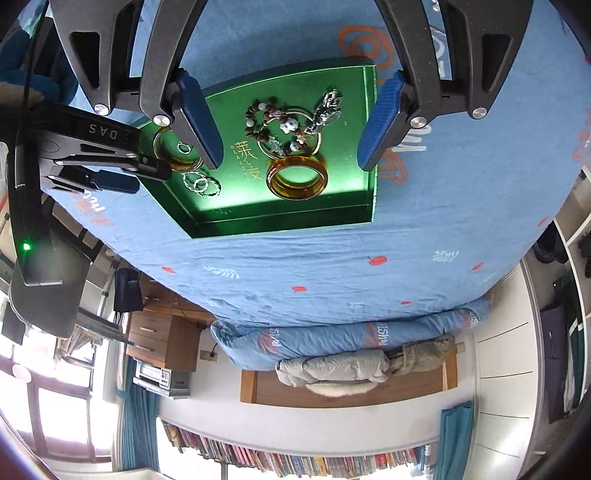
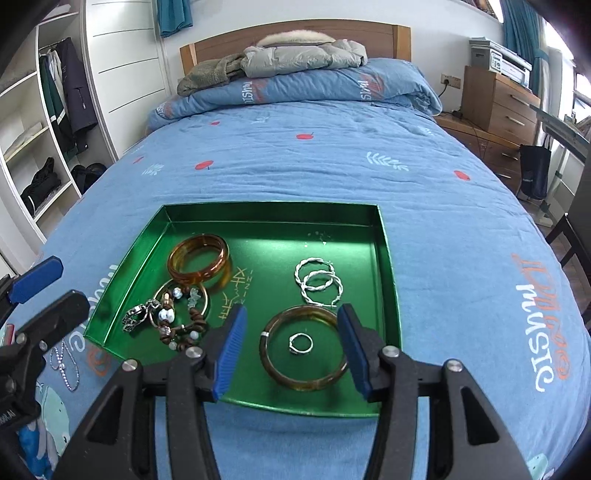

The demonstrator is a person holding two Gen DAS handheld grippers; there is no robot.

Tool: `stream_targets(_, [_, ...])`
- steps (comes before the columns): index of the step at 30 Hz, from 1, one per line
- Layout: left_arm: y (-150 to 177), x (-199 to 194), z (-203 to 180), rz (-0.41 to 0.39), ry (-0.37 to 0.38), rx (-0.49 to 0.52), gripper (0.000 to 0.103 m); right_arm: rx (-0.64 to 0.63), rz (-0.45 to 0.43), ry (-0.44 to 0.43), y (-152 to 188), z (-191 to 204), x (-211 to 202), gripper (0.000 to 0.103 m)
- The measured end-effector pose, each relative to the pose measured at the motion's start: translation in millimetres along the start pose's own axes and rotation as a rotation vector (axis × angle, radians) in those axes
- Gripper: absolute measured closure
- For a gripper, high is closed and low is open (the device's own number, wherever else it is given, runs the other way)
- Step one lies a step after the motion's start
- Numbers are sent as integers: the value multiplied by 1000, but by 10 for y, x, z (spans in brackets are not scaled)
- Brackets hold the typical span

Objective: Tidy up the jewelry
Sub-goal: 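Open both tools to release the hoop and bracelet in the tray, then withdraw both tools toward the silver chain necklace and small ring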

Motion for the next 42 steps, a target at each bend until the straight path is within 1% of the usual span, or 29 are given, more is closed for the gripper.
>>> stream_targets(2, [-1,-116,90,-17,-11,-6,27,33,-15,11,67,-8,-137,54])
stream_targets(5, [33,-273,219,-41,-38,-16,23,62,-32,41,194,-7,-312,53])
stream_targets(11, [169,-461,417,-68,-73,-27,20,101,-48,100,468,34,-562,53])
stream_targets(14, [229,-490,485,-64,-65,-35,19,102,-51,124,568,91,-648,53])
stream_targets(16, [244,-516,530,-63,-61,-31,19,101,-56,126,624,137,-694,53])
stream_targets(18, [266,-551,614,-67,-69,-48,17,98,-60,121,672,199,-731,53])
stream_targets(22, [314,-602,734,-50,-68,-83,17,113,-64,98,779,280,-746,50])
stream_targets(25, [339,-657,797,-59,-112,-85,16,120,-77,91,861,327,-761,49])
stream_targets(29, [359,-739,870,-64,-125,-125,16,106,-97,89,915,360,-845,49])
stream_targets(33, [369,-864,825,-88,-156,-127,16,76,-129,91,946,398,-996,49])
stream_targets(37, [381,-978,717,-103,-160,-130,16,50,-161,83,992,437,-1167,48])
stream_targets(39, [402,-1031,665,-110,-167,-142,16,27,-172,84,1032,463,-1248,47])
stream_targets(42, [449,-1127,559,-120,-191,-127,16,-24,-185,90,1087,519,-1366,46])
Point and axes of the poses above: each gripper's, at about its wrist camera, not at the fingertips, and x roughly the way its jaws point, z to its left, y to its underside, the point moved 4 cm from there along x, roughly the way its jaws point, and after that the axes turned 2 degrees about z, right-handed, at the moved point
